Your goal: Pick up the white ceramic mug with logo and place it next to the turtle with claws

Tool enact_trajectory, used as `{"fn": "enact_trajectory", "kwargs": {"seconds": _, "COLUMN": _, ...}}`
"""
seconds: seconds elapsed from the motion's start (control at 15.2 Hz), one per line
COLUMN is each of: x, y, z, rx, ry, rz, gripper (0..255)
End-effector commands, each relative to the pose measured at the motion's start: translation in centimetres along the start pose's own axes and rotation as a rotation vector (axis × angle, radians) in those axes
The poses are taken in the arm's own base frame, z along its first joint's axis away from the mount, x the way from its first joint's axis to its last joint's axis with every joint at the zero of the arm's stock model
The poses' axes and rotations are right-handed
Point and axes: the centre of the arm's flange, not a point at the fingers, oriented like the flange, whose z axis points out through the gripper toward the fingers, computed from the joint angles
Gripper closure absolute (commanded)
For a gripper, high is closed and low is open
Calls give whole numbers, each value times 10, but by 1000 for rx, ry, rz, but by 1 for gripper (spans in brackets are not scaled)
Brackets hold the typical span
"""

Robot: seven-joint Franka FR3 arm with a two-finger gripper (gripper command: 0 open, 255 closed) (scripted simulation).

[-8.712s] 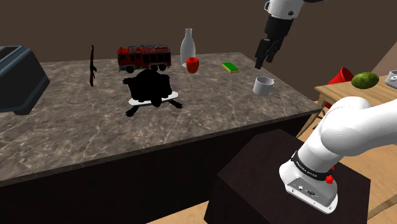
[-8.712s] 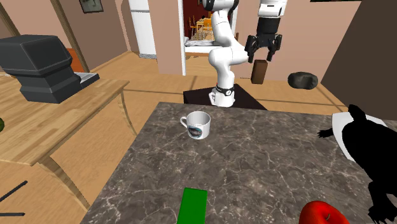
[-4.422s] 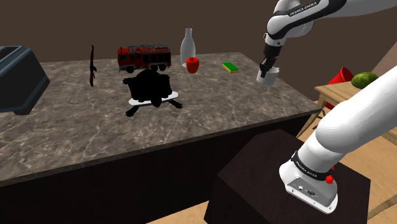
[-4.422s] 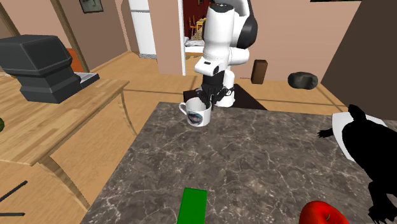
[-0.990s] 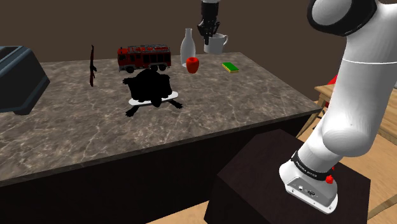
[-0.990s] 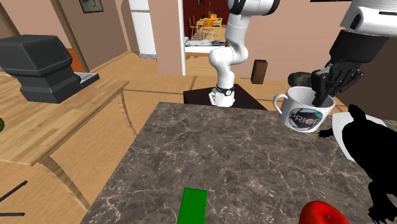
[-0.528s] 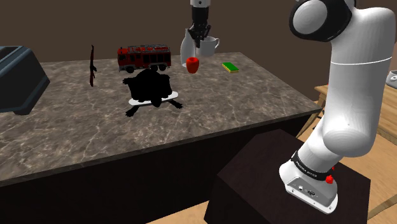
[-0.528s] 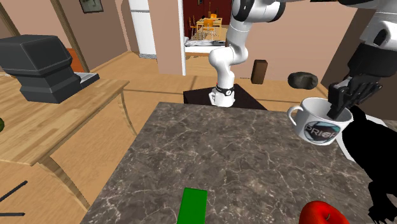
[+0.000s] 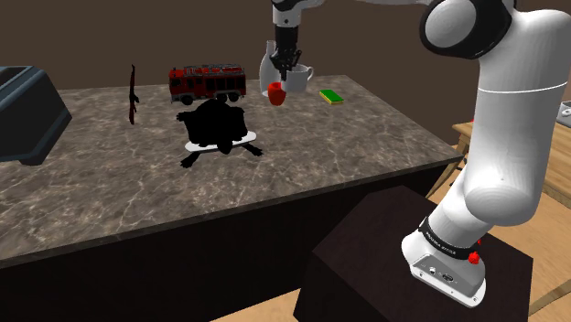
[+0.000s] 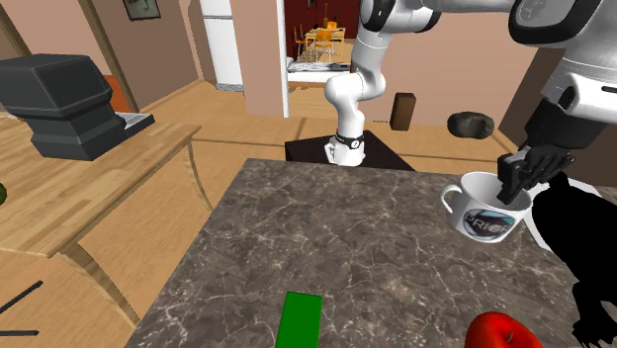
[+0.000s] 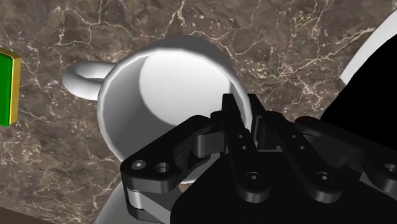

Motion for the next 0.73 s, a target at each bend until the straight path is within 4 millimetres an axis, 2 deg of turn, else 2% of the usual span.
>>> {"fn": "enact_trajectory", "kwargs": {"seconds": 0.0, "x": 0, "y": 0, "z": 10, "rx": 0, "ry": 1, "rz": 0, "gripper": 255}}
{"fn": "enact_trajectory", "kwargs": {"seconds": 0.66, "x": 2, "y": -3, "z": 63, "rx": 0, "ry": 1, "rz": 0, "gripper": 255}}
